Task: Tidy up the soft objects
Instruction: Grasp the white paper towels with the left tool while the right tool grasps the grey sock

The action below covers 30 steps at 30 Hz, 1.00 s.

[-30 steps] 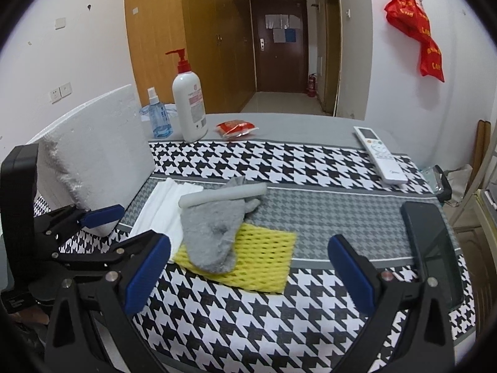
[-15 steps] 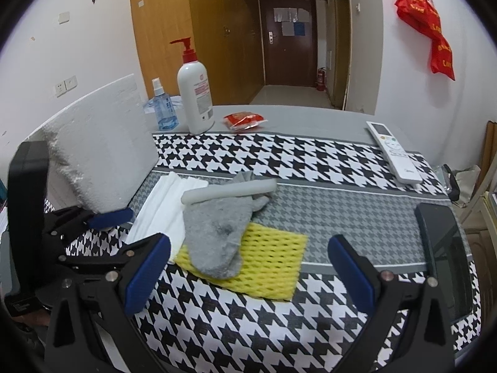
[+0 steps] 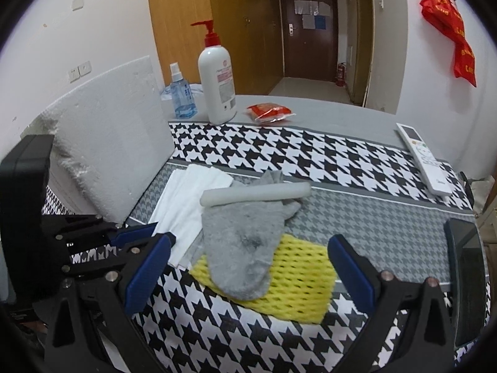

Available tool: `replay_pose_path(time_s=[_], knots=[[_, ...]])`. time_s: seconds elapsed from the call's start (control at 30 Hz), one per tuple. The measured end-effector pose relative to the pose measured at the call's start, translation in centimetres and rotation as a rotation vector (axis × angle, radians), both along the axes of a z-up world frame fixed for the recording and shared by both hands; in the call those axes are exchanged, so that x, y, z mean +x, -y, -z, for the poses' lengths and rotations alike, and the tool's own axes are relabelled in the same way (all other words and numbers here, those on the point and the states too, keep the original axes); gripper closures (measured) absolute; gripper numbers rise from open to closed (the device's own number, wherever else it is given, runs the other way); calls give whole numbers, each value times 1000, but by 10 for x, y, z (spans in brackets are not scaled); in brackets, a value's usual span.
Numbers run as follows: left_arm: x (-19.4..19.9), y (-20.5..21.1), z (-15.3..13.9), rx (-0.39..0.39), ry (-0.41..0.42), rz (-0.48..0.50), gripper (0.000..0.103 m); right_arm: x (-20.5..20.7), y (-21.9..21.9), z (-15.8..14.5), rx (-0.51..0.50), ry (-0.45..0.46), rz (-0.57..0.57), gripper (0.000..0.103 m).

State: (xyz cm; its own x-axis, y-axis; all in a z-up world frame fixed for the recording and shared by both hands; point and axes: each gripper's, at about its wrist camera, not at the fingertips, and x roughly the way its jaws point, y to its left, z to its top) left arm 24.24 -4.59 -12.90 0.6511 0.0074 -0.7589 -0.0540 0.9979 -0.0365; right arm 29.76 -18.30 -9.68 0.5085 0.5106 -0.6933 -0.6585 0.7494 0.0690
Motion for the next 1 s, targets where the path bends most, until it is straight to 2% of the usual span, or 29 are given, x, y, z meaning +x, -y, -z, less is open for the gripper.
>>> replay_pose_path(time_s=[0.17, 0.23, 0.3, 0.37, 0.43, 0.57, 0.7, 1.0], knots=[[0, 2, 0, 9, 0, 6, 96, 4, -4, 5, -4, -22, -14, 4], [0, 1, 0, 5, 0, 6, 96, 5, -5, 6, -8, -35, -19, 21], [0, 1, 0, 5, 1, 8, 96, 6, -5, 8, -20, -38, -15, 30], [0, 1, 0, 4, 2, 9, 96, 8, -6, 11, -25, -50, -14, 34], [0, 1, 0, 0, 1, 7, 96, 9, -6, 14, -39, -59, -14, 50], [0, 1, 0, 1, 2, 6, 96, 10, -6, 20, -61, -74, -7, 62], [-1, 1, 0, 1, 6, 5, 96, 9, -4, 18, -53, -66, -4, 91], [-11, -2, -21, 5, 85, 18, 98, 2, 9, -10, 41, -18, -7, 91]])
